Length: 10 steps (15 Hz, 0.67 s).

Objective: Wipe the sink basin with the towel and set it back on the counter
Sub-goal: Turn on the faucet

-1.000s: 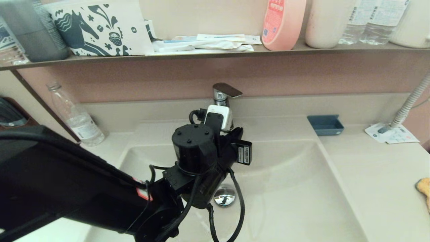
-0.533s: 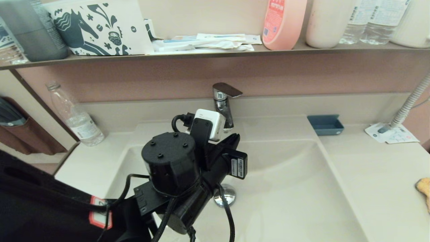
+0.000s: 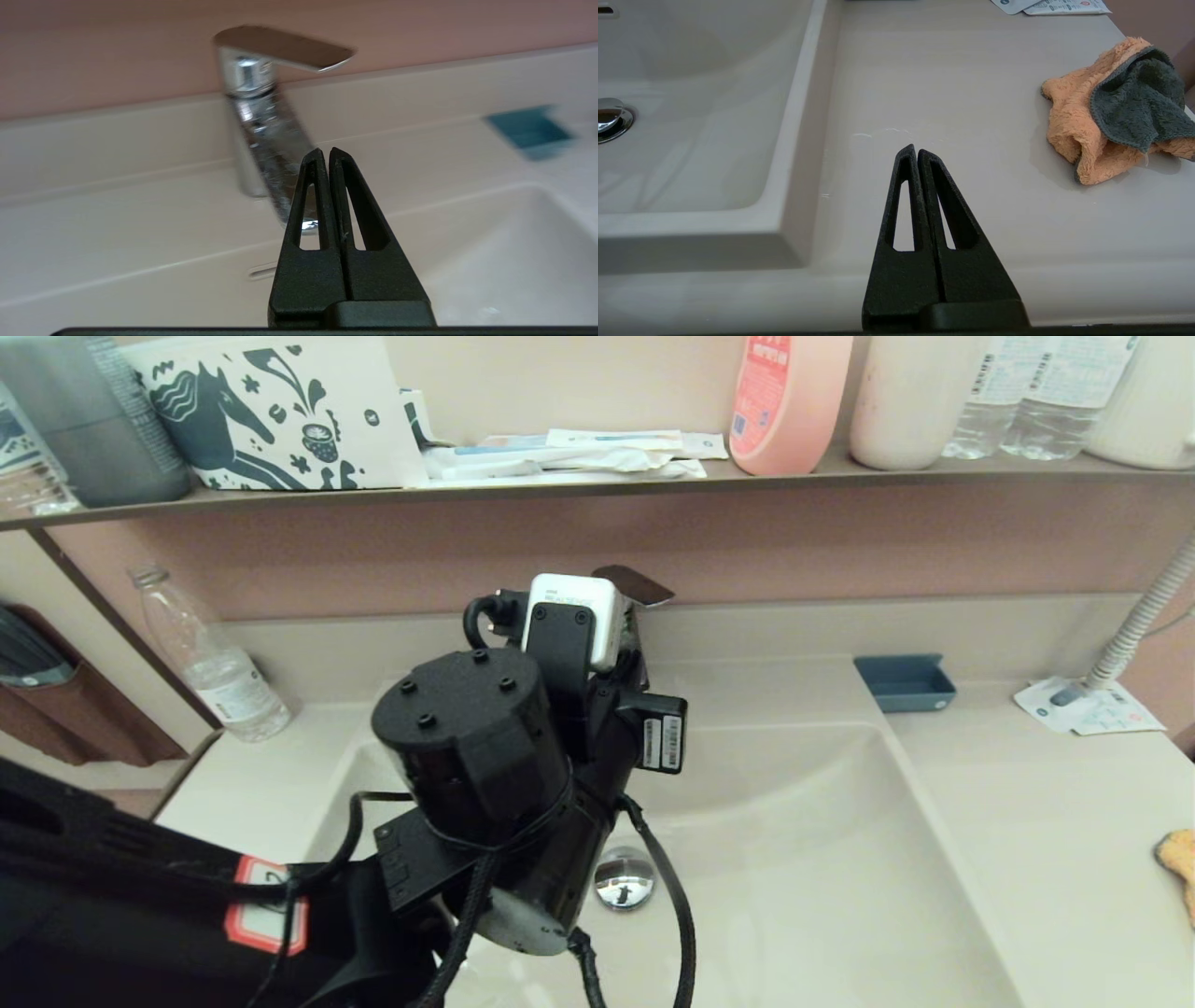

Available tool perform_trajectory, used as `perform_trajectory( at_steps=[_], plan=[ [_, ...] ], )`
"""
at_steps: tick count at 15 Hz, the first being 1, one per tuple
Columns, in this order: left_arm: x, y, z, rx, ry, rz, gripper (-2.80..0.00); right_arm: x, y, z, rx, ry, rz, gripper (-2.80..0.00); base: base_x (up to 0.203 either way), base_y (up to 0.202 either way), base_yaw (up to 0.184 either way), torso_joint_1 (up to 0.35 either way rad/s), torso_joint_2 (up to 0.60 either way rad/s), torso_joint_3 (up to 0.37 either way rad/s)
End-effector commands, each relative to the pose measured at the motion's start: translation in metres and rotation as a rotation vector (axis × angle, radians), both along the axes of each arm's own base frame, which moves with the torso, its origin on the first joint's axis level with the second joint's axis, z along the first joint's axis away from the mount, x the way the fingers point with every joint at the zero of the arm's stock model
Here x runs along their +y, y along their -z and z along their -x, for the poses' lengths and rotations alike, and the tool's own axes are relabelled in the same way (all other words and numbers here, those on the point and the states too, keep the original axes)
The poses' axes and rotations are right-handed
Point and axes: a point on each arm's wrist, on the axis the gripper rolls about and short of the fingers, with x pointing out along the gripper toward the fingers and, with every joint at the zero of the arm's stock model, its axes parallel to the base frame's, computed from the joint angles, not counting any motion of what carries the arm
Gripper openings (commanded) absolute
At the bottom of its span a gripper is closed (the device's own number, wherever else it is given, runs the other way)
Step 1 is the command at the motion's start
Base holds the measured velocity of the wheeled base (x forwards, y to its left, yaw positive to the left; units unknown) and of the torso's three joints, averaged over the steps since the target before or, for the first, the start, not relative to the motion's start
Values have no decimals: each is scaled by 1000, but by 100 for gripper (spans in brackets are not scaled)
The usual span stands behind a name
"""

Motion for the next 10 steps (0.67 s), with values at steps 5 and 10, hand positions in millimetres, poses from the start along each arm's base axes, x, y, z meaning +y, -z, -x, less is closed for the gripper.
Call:
perform_trajectory(
  at_steps=[5, 10],
  plan=[
    [-27, 10, -18, 36, -198, -50, -280, 0, 0, 0, 0, 0, 1, -280, 0, 0, 0, 0, 0, 0],
    [-41, -6, -26, 18, -218, -6, -280, 0, 0, 0, 0, 0, 1, -280, 0, 0, 0, 0, 0, 0]
  ],
)
